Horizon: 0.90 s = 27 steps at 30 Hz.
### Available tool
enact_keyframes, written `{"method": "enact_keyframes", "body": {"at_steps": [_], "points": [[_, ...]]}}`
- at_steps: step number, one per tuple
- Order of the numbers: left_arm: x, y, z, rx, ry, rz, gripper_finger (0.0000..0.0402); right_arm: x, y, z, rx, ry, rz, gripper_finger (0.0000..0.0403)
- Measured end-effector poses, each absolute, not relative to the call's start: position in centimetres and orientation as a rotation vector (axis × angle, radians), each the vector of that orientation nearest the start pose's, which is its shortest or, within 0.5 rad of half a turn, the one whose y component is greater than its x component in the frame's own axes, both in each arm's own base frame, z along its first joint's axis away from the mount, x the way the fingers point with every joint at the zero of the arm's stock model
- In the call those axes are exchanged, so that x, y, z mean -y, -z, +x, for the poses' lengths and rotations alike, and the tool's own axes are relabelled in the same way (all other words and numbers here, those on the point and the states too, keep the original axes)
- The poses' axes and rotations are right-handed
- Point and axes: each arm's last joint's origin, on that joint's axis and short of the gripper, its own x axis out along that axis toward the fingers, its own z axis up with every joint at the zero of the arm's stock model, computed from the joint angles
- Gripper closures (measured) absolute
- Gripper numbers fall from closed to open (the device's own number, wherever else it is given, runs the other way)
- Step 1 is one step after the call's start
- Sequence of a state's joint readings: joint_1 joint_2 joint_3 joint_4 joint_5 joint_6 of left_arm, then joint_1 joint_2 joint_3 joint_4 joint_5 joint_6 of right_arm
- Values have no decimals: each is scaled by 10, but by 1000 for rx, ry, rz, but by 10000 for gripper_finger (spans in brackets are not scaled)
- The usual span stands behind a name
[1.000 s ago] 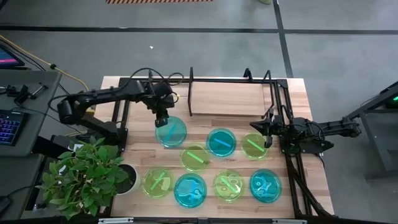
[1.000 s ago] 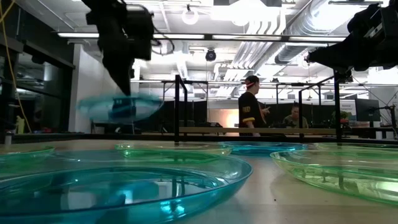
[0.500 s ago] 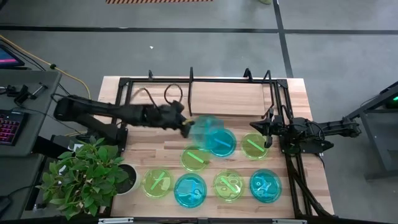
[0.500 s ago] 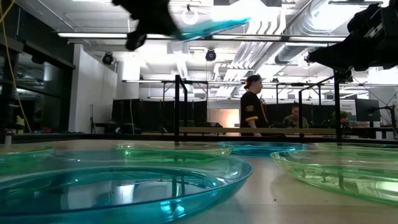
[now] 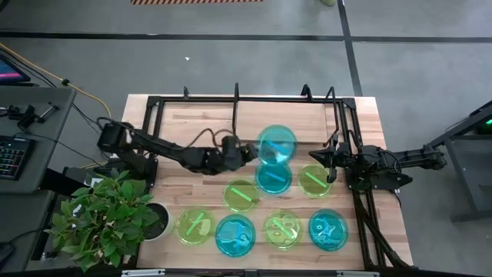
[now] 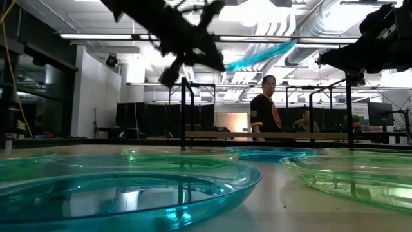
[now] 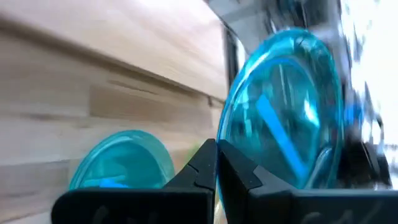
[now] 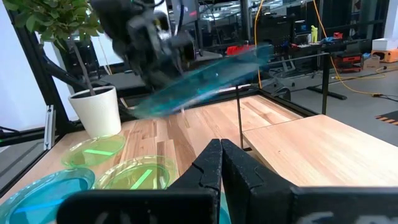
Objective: Place and stack plates onto a shelf
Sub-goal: Put the top left blue plate on the shelf
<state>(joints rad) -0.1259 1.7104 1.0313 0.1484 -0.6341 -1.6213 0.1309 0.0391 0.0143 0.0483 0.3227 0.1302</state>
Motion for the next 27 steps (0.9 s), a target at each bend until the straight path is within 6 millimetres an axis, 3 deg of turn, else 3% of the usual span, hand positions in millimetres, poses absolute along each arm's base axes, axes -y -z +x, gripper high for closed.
{"method": "enact_keyframes", "body": {"at_steps": [6,12,17,27], "points": [[36,-166,373,155,-903,-1594,401,-4,-170,98,35,190,135,402],[12,-131,380,270,-1035,-1701,401,-4,-170,98,35,190,135,402],[-14,-129,384,302,-1070,-1697,401,-4,-170,98,35,190,135,402],[-62,-145,393,257,-1093,-1557,401,-4,-170,98,35,190,135,402]]}}
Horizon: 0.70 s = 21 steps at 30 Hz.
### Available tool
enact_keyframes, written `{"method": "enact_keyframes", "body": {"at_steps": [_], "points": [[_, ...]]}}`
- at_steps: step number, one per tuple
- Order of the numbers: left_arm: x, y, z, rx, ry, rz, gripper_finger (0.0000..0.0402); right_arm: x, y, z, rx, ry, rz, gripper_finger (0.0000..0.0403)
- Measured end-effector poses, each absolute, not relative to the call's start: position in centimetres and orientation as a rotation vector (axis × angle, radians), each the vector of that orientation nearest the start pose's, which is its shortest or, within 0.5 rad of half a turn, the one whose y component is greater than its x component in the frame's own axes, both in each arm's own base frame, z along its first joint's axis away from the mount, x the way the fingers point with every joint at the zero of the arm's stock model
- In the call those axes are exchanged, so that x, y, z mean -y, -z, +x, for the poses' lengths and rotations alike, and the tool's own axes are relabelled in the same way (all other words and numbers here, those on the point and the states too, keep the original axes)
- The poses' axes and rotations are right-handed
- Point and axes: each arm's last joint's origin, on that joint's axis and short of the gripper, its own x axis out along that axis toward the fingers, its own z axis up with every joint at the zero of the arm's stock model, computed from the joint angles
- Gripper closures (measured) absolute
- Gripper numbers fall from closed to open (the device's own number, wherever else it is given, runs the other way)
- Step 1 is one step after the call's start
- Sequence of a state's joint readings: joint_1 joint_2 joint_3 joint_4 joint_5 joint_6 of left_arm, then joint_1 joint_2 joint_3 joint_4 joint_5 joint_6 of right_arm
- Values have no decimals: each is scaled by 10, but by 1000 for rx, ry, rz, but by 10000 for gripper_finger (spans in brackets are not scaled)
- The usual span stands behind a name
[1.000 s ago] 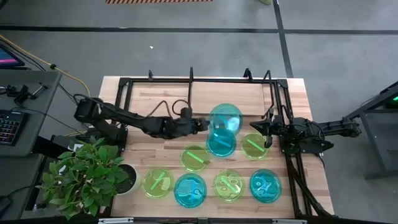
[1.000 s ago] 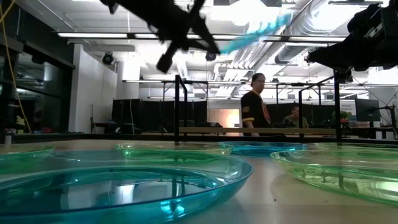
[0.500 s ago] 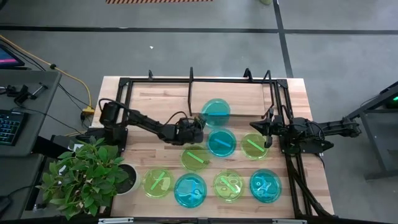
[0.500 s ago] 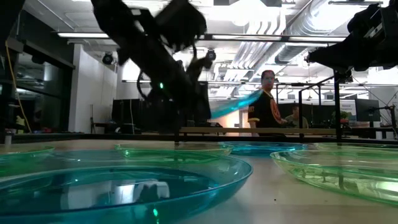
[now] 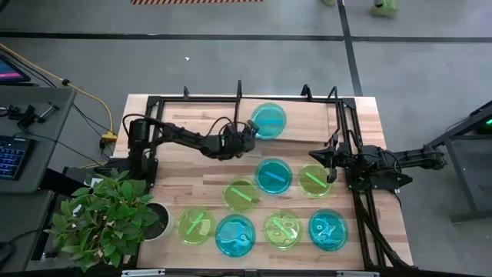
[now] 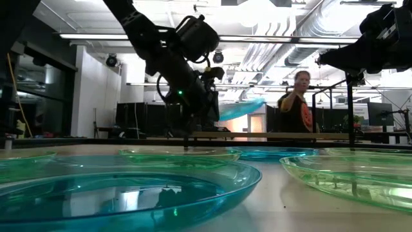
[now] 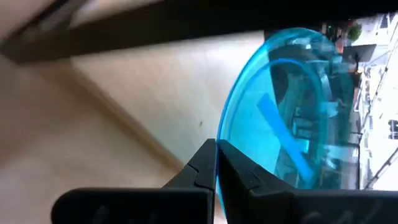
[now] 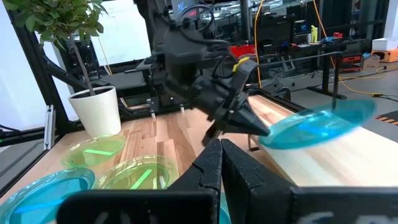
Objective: Place and stack plates onto a shelf
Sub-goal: Put the top left blue plate on the shelf
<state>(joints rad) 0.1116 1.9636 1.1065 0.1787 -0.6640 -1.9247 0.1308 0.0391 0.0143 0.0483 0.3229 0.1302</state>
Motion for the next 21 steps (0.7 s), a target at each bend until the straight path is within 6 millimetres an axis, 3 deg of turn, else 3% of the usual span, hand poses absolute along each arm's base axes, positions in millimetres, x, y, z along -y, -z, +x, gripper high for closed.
{"method": "enact_keyframes", "body": {"at_steps": [13,21], "points": [[-77,-145,390,226,-1120,-1466,399,-4,-170,98,35,190,135,402],[-78,-145,390,205,-1128,-1402,368,-4,-170,98,35,190,135,402]]}}
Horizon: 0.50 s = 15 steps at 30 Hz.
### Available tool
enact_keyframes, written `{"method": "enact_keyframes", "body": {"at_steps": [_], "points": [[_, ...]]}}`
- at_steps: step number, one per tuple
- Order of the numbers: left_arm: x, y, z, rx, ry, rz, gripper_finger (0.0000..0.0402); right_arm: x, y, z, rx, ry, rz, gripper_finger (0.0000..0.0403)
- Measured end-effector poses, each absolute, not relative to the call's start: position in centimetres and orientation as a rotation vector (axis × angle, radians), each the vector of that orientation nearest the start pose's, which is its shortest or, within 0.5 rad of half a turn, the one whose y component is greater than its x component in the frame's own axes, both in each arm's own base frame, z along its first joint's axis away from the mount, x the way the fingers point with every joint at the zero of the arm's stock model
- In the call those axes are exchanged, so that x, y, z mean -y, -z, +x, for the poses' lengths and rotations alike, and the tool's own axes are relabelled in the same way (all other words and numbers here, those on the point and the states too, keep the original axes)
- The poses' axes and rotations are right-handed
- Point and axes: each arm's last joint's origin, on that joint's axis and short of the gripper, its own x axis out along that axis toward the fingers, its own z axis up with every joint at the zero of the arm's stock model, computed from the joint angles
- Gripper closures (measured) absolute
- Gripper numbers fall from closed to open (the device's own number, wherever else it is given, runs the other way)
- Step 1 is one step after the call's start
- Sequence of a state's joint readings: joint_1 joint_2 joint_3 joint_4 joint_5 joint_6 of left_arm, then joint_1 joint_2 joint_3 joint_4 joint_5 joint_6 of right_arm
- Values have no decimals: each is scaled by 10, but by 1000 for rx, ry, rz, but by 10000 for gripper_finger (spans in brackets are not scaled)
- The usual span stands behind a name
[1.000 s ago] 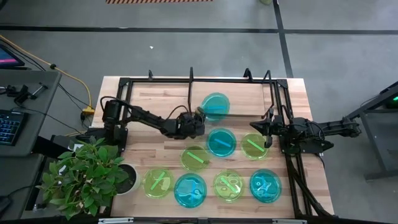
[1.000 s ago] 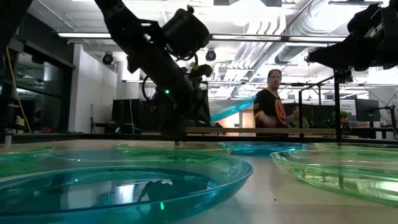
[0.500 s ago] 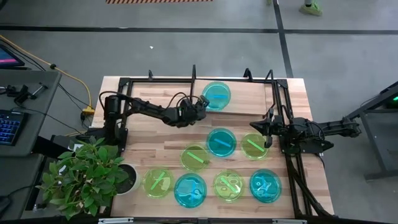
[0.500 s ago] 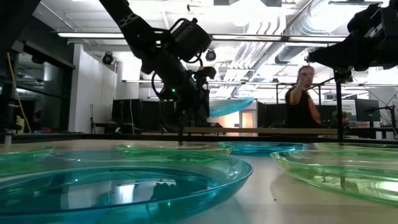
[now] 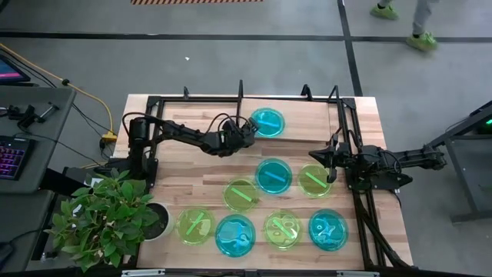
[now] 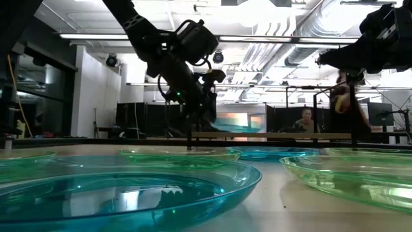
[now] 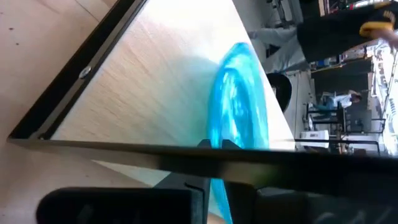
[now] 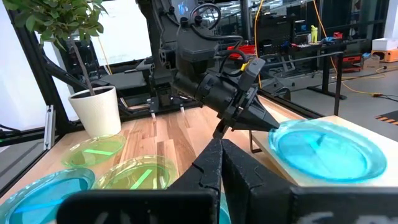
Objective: Place and stack plates onto a shelf
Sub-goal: Put the top left blue plate on the shelf, then adjust the shelf
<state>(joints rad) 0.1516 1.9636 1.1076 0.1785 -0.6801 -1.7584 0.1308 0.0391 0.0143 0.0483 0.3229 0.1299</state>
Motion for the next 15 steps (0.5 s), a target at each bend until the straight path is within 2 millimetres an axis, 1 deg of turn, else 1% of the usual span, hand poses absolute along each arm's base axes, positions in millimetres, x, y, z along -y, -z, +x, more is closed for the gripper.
{"method": "enact_keyframes", "body": {"at_steps": [6,10,12,15], "points": [[-81,-146,390,223,-1136,-1396,335,-4,-170,98,35,190,135,402],[-80,-146,391,224,-1117,-1441,315,-4,-170,98,35,190,135,402],[-79,-147,393,205,-1068,-1497,307,-4,-170,98,35,190,135,402],[-76,-152,399,145,-934,-1555,297,-4,-170,98,35,190,135,402]]}}
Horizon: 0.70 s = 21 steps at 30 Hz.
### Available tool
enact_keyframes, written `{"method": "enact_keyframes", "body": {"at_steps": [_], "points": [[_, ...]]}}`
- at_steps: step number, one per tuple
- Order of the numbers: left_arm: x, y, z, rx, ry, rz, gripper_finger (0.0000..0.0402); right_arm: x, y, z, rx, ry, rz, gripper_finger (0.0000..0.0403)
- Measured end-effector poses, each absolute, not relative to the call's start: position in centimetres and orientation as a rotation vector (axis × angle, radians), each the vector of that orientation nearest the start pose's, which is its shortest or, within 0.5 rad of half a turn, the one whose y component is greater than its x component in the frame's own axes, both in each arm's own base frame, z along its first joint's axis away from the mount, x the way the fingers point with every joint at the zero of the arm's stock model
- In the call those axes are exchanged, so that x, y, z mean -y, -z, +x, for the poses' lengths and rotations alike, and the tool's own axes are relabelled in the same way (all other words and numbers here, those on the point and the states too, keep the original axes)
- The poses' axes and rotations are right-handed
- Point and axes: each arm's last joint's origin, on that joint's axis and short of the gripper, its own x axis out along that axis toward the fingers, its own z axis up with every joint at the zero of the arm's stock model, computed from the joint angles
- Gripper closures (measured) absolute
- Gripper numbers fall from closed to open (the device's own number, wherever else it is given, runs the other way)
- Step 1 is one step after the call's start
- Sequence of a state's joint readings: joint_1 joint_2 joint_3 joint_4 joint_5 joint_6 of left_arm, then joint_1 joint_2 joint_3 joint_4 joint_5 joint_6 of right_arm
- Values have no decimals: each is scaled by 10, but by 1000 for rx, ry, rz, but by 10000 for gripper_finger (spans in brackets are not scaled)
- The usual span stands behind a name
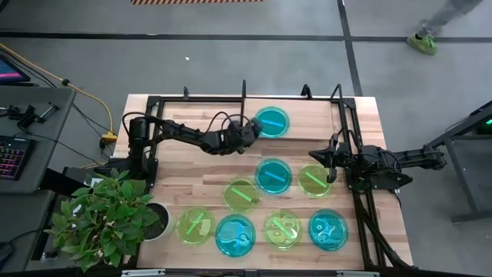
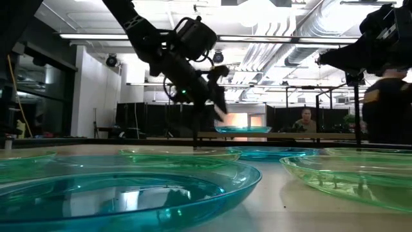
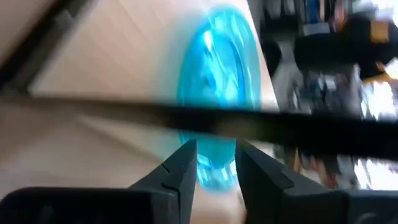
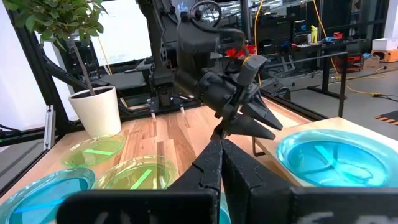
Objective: Place and stack plates onto a shelf
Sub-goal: Adjust the shelf
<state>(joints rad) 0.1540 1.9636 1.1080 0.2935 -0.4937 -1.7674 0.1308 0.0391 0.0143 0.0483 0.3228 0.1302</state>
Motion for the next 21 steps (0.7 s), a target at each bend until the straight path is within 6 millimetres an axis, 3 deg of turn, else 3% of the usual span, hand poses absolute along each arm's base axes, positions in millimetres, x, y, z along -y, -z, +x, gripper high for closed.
{"method": "enact_keyframes", "body": {"at_steps": [6,15,21], "points": [[-63,-169,412,68,-628,-1467,295,-4,-170,98,35,190,135,402],[-46,-168,415,-81,-493,-1461,306,-4,-170,98,36,190,135,402],[-28,-171,418,-215,-286,-1433,307,-4,-170,98,36,190,135,402]]}}
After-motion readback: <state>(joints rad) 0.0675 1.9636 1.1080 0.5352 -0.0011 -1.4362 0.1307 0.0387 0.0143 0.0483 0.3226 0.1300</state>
